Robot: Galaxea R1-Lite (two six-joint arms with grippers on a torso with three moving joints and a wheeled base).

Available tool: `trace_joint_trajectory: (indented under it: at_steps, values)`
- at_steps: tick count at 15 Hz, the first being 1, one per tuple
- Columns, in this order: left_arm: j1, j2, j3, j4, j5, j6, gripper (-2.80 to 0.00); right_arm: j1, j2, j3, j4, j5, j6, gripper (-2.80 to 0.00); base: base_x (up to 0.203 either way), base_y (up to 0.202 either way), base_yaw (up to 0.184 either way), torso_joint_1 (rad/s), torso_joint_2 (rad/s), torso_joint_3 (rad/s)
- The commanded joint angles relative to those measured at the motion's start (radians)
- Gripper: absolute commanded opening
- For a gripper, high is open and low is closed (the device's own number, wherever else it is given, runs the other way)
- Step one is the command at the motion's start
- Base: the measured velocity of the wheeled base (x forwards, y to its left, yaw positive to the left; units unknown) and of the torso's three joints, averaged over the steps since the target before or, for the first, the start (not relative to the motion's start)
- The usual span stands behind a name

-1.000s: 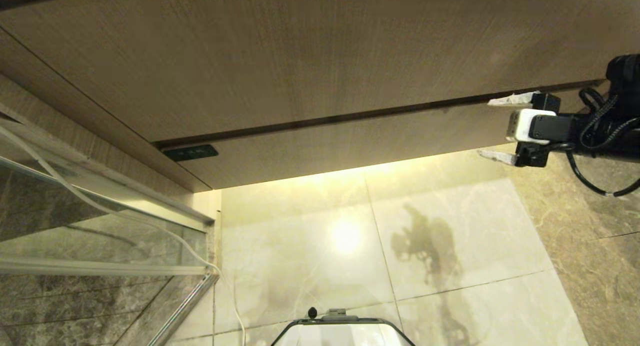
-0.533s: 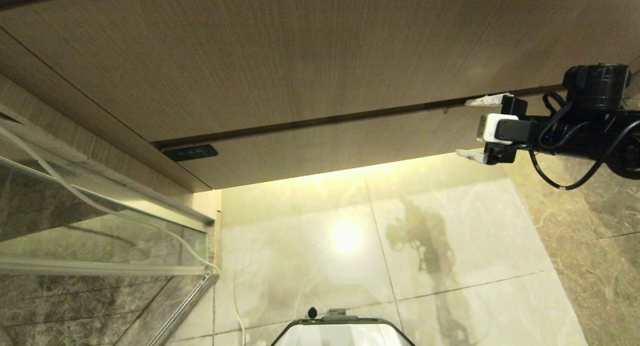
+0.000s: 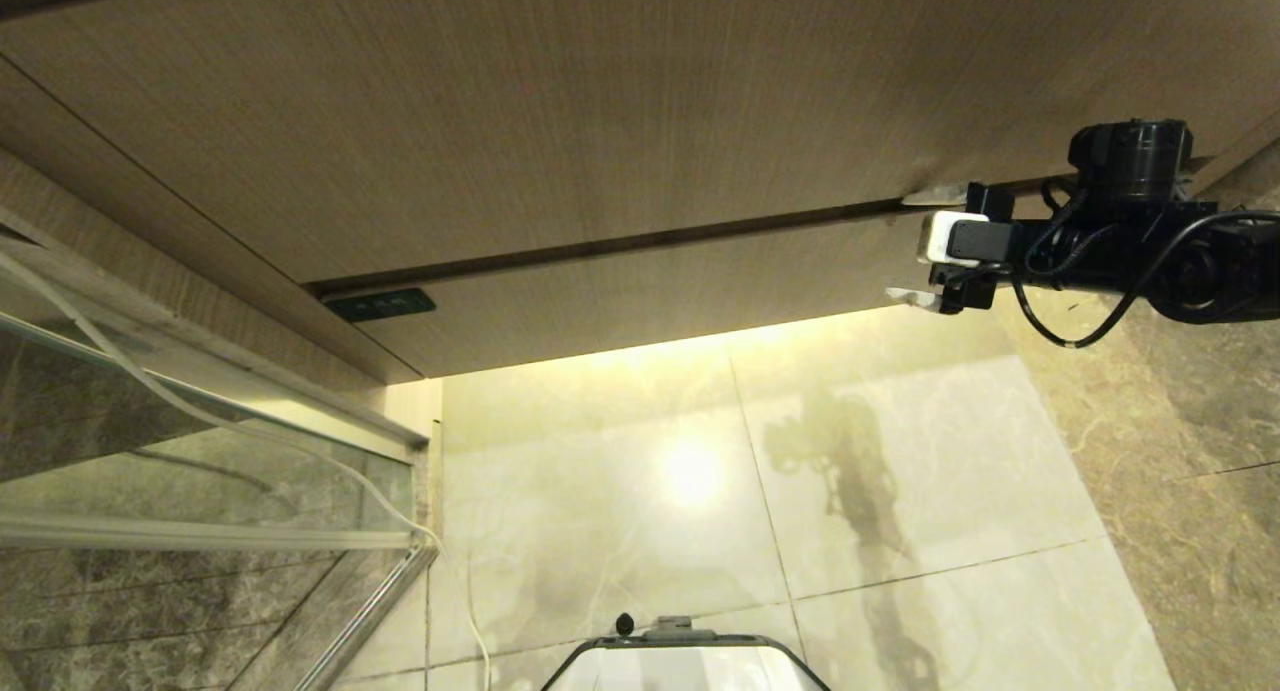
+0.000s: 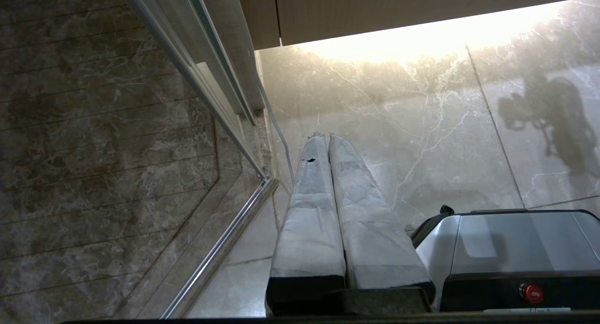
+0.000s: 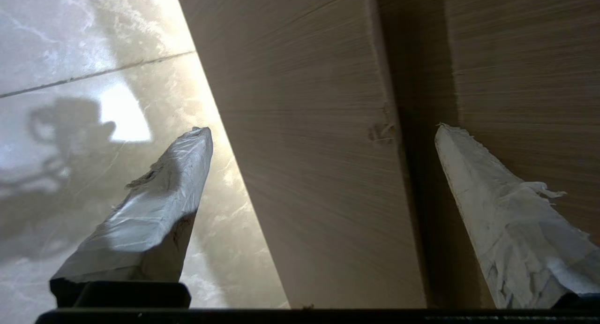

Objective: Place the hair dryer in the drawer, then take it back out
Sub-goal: Pull open the drawer

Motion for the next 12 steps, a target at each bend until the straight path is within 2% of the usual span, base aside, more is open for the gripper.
trace_joint_trajectory:
  at_steps: [1, 7, 12]
  values:
    - [0.000, 0.000, 0.001, 0.000, 0.000, 0.000, -2.80, 0.001, 0.039, -0.032, 0.017, -0.016, 0.000, 0.00, 0.000, 0.000, 0.000, 0.000, 0.00, 0.000]
    - [0.000, 0.000, 0.000, 0.000, 0.000, 0.000, -2.80, 0.012, 0.092, -0.105, 0.011, -0.020, 0.020, 0.00, 0.000, 0.000, 0.000, 0.000, 0.00, 0.000]
    - [0.000, 0.000, 0.002, 0.000, 0.000, 0.000, -2.80, 0.015, 0.112, -0.104, 0.001, -0.043, 0.028, 0.00, 0.000, 0.000, 0.000, 0.000, 0.00, 0.000]
